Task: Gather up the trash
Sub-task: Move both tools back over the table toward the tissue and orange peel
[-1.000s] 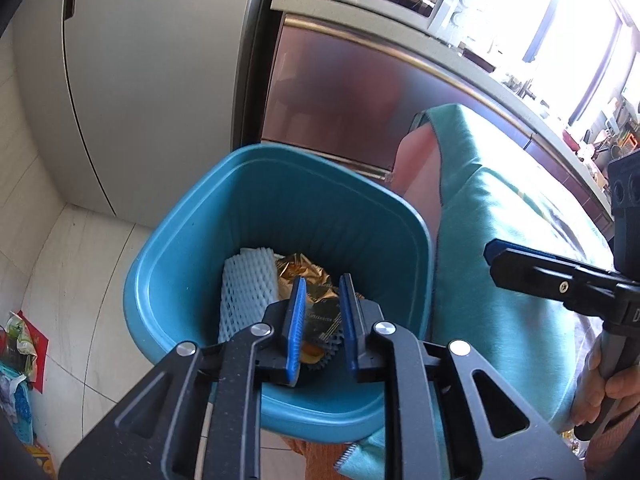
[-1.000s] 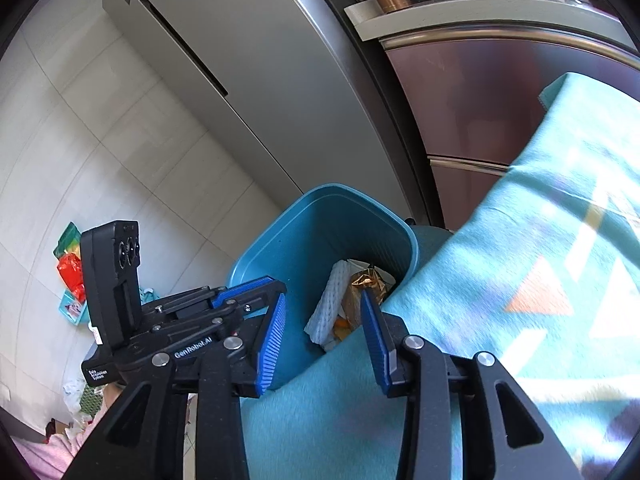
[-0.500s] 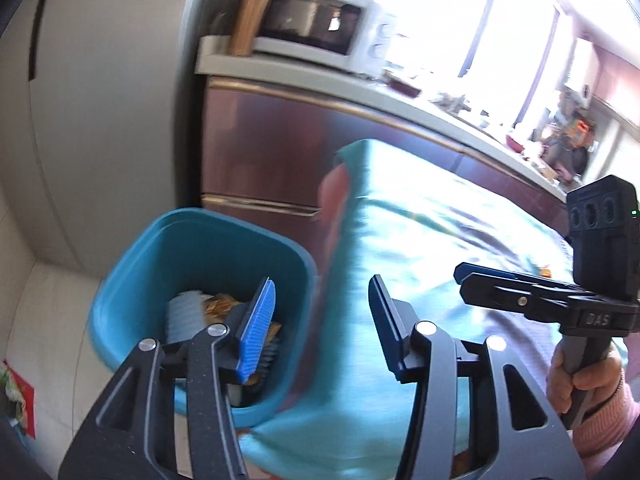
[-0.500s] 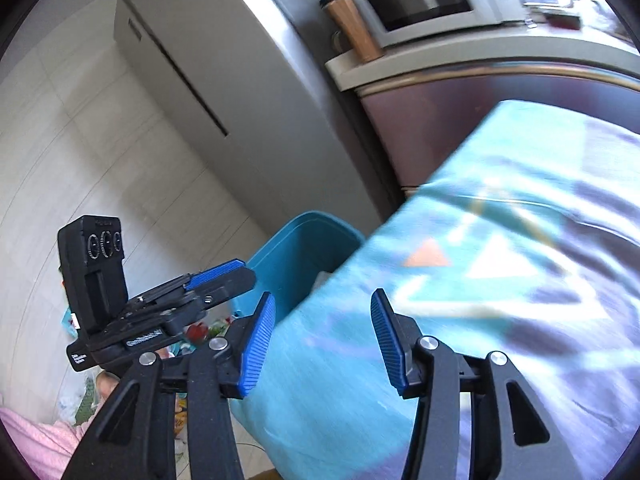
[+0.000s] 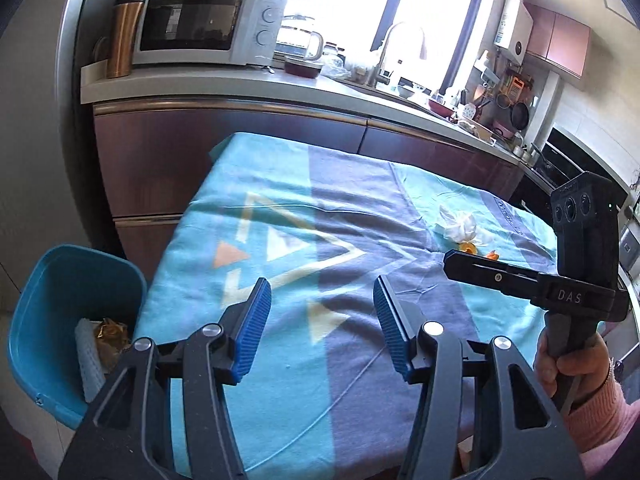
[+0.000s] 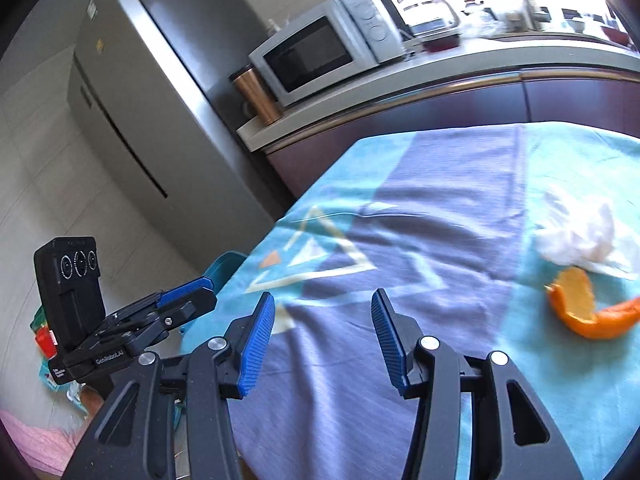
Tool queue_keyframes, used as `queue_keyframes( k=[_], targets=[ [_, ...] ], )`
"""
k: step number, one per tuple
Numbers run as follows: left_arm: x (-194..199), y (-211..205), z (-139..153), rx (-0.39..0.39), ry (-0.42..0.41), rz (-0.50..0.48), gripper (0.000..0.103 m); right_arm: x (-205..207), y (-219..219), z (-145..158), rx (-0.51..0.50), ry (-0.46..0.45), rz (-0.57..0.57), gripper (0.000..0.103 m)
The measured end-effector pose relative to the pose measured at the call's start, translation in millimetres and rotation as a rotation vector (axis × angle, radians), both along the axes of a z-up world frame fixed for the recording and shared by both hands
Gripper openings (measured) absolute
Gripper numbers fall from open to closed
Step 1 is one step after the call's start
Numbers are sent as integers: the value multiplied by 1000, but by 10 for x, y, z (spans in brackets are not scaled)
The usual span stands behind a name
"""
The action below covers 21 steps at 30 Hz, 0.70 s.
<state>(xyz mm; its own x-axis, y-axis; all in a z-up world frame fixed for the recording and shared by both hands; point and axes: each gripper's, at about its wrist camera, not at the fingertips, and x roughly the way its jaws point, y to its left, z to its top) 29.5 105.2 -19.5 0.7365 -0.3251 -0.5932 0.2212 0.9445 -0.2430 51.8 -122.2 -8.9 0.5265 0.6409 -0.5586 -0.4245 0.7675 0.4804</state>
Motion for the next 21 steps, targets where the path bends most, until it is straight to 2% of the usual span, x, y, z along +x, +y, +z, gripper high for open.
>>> queue_keyframes(
  k=[12,18,21],
  targets=[
    [132,-710,25,52,9,-114,54,-79,-717,39,16,-31,-122,48],
    [242,-1038,-33,69,29,-180,54,-21,-1080,80,-16,-53,-210,48],
    [302,-1224,-63,73,39,-217,54,67,-1262,86,-39,-59,-268,52]
  ],
)
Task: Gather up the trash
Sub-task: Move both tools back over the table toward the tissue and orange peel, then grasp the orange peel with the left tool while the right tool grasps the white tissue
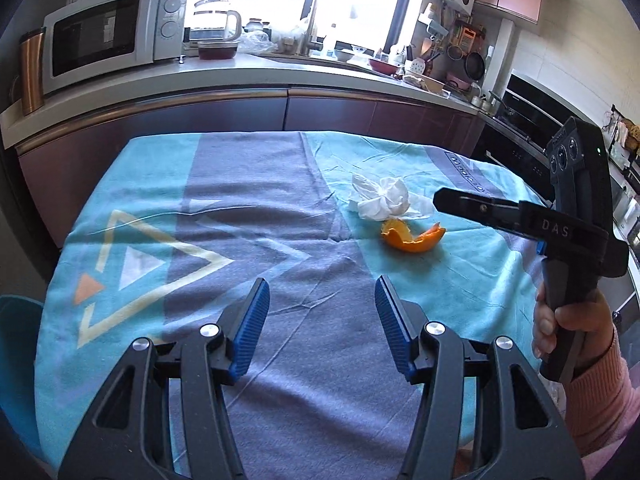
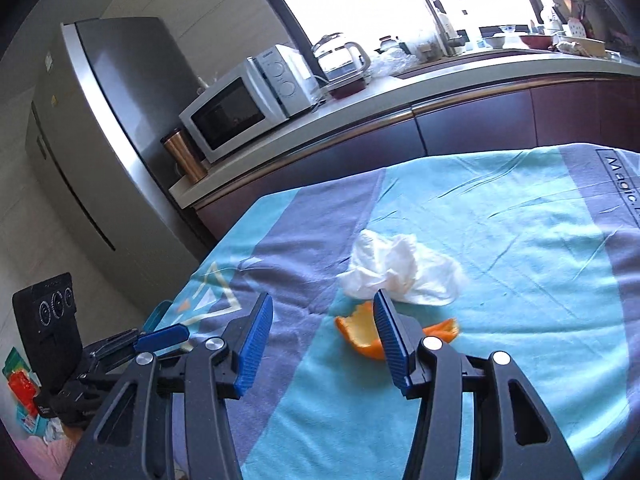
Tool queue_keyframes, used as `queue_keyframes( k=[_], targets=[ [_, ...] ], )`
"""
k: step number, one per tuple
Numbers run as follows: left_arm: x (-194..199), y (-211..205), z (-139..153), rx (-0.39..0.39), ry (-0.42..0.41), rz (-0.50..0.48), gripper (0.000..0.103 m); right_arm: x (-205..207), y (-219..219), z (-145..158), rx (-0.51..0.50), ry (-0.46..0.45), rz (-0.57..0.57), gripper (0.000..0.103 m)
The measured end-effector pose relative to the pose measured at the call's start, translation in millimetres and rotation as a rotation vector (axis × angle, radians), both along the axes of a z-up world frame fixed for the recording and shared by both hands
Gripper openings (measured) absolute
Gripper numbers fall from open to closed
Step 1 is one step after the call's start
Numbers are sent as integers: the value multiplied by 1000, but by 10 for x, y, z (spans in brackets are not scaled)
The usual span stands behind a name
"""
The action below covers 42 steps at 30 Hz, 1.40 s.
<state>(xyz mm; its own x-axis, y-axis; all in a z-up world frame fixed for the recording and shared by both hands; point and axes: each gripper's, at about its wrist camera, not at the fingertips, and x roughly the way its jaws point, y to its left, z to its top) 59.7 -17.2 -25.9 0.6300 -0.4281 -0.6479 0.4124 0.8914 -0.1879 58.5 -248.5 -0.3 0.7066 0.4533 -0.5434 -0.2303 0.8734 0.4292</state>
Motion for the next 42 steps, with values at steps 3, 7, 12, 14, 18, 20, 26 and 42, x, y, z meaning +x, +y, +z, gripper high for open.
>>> queue_keyframes(
  k=[3,7,12,14,18,20,26,42],
  targets=[
    [56,-168,-29,8,6,-29,54,138,-141,-29,-23,8,-57,59],
    [115,-355,-59,15,15,-53,54,401,-243,-143,-44,58,-82,64],
    [201,-502,-114,28,33,-71,54,663,-228,-265,-64,112,-71,64],
    [243,-530,-136,31,41,-77,54,726,-199,-295,-82,130,-63,64],
    [320,-615,-190,32,65,-89,54,817,-155,-389,-108,172,-39,51],
    [359,-666,-208,32,73,-99,54,829,-146,-426,-117,181,-30,35],
    [450,-842,-249,36,92,-129,54,779,-298,-398,-51,162,-28,11],
    [800,-1328,-387,55,157,-191,53,492,-750,-240,115,90,-90,10]
  ],
)
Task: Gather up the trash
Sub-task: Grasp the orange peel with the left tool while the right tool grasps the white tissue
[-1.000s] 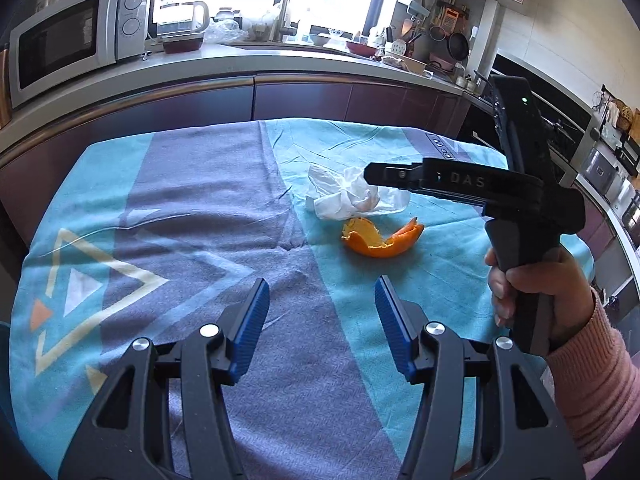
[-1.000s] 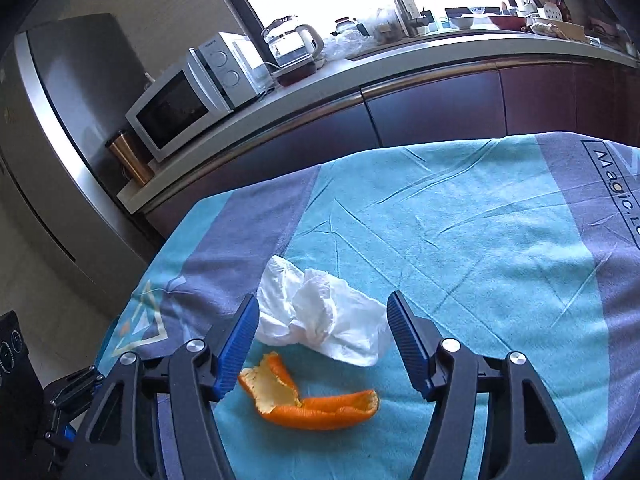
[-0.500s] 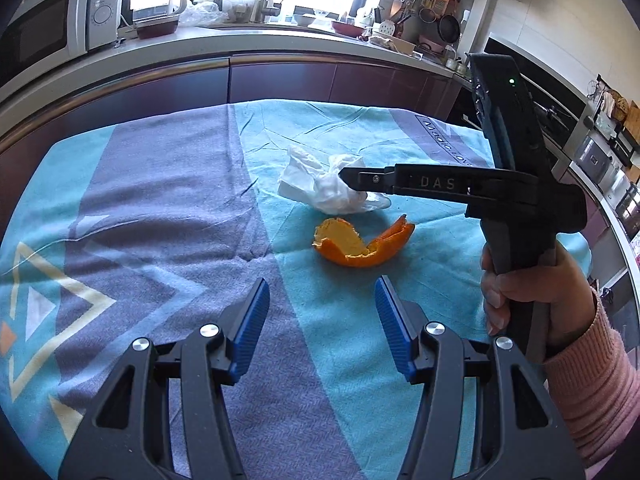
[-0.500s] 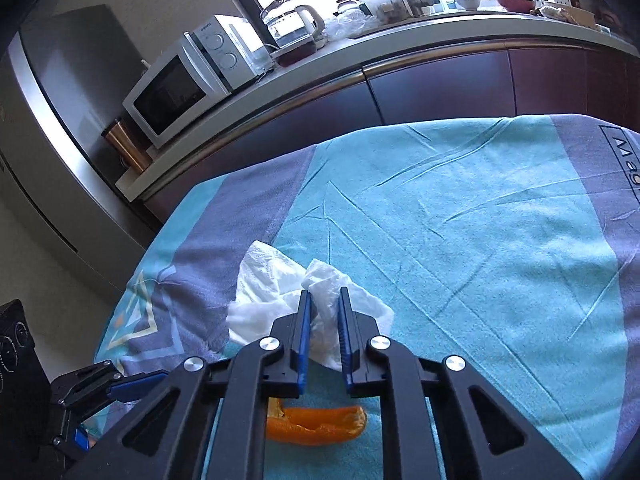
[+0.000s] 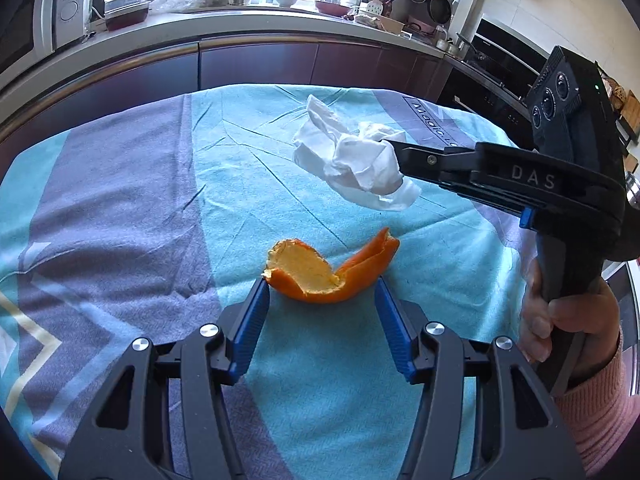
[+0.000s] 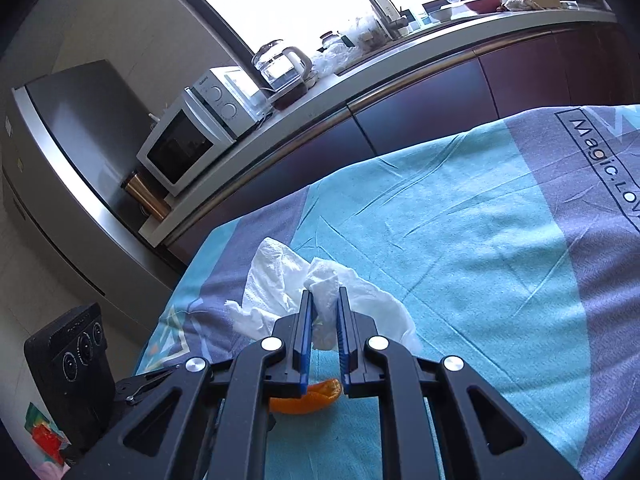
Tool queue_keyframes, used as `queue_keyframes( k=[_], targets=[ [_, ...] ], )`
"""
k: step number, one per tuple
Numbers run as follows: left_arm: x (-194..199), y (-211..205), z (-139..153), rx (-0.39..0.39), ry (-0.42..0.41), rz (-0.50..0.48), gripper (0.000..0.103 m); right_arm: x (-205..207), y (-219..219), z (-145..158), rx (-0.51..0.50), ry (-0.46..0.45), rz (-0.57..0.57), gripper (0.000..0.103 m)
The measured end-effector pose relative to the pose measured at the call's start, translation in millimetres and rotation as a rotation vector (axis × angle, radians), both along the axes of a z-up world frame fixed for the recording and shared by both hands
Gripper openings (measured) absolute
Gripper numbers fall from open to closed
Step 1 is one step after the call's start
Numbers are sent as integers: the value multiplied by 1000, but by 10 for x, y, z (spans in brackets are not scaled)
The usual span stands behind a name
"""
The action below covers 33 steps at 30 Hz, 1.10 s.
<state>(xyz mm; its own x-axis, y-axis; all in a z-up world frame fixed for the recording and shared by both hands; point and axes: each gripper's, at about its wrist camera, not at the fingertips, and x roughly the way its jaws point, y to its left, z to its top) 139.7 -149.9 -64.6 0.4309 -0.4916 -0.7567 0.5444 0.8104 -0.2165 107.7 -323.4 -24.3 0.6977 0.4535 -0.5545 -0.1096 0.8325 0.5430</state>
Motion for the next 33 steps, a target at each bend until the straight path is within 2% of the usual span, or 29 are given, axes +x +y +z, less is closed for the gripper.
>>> queue_keyframes(
  k=[3,11,16,24,33],
  targets=[
    [46,-19,-21,-12,14,0,45,-20,-1,-36,5,6,3,10],
    [-26,-30,20,-18,-16,6,26,-48,-47,-120,35,18,1,10],
    [-110,0,78,-19,-47,10,8,-81,-48,-100,40,7,3,10],
    [-251,101,130,-22,-75,14,7,-147,-62,-94,50,-1,2,10],
    [-409,415,341,-70,-107,51,7,-214,1,20,63,-34,22,10]
  ],
)
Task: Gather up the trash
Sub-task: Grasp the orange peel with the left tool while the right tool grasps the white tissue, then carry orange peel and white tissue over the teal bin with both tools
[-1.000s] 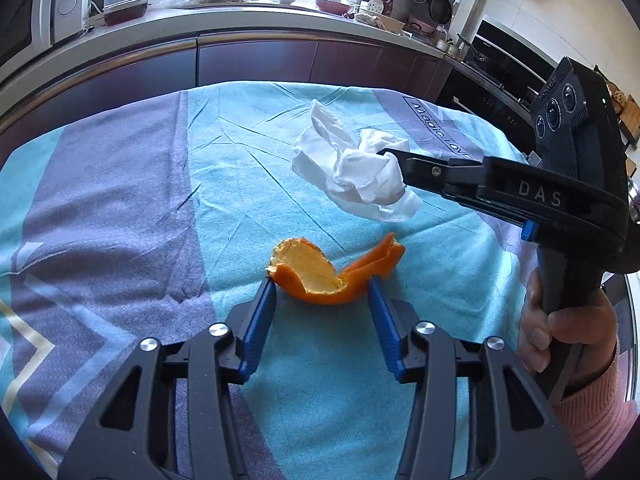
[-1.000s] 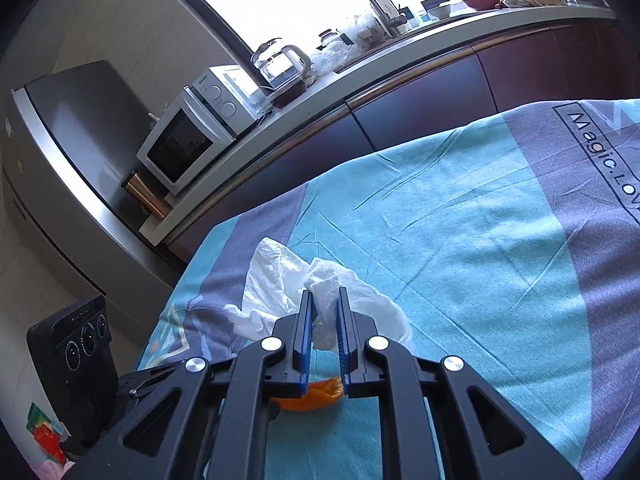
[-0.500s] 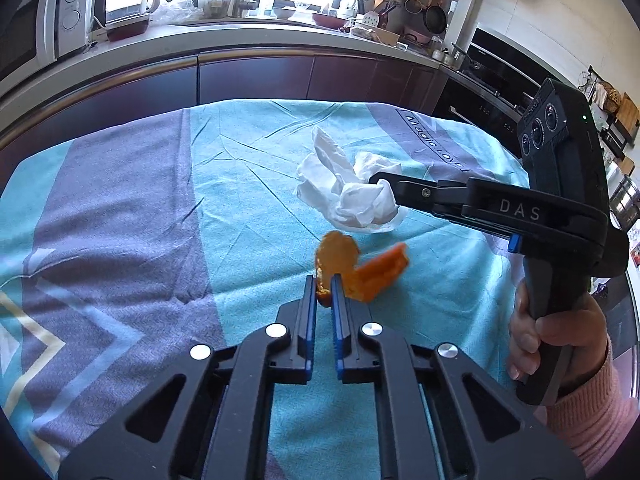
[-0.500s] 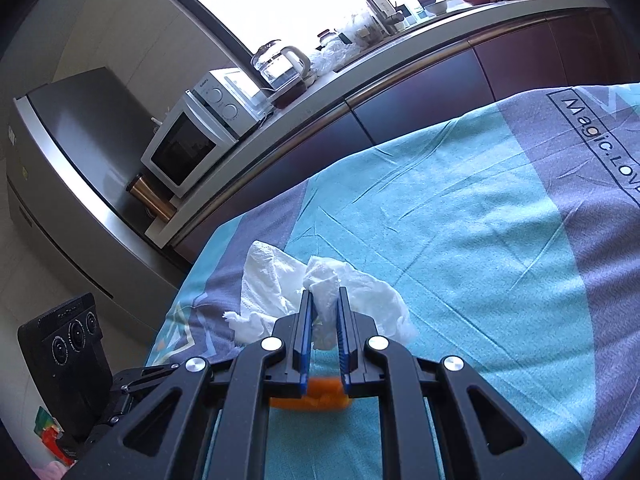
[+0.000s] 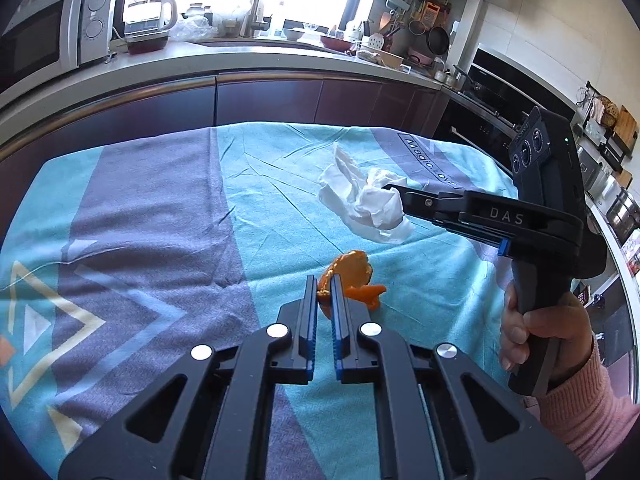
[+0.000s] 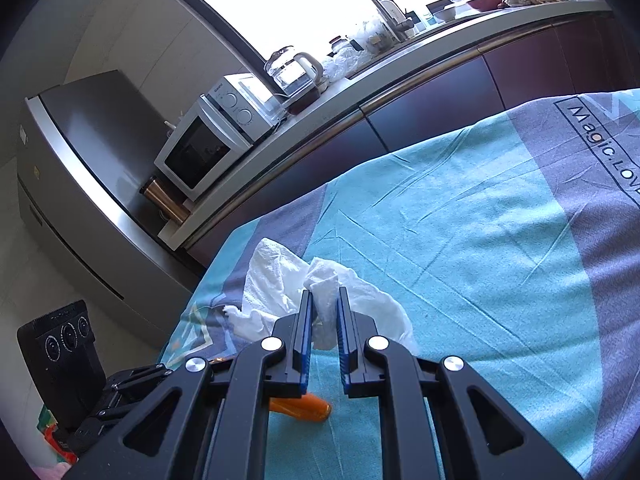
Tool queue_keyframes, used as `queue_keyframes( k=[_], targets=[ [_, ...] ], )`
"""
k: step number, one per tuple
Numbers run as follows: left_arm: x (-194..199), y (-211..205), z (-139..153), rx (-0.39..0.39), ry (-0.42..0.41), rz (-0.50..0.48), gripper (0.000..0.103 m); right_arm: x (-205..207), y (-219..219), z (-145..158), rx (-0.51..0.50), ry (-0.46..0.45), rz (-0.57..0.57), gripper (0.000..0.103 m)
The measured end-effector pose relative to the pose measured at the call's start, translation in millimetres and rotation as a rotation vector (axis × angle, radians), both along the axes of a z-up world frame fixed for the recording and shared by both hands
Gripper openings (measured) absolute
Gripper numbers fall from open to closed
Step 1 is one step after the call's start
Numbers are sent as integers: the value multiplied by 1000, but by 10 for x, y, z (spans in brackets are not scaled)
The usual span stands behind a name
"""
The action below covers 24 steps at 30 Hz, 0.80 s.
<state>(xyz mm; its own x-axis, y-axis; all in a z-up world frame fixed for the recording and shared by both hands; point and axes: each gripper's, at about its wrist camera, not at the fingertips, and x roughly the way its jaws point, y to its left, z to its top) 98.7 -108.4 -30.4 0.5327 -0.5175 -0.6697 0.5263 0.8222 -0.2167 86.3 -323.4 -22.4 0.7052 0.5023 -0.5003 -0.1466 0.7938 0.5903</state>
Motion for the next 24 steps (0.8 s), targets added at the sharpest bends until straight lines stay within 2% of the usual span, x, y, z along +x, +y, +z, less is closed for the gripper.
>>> queue_keyframes(
  k=[15,24],
  targets=[
    [-295,766,187,7,-47,116,7,-109,375,132,23,-34,82,10],
    [-238,890,-171,81,22,136,8,-95,612,24,15,3,130,11]
  ],
)
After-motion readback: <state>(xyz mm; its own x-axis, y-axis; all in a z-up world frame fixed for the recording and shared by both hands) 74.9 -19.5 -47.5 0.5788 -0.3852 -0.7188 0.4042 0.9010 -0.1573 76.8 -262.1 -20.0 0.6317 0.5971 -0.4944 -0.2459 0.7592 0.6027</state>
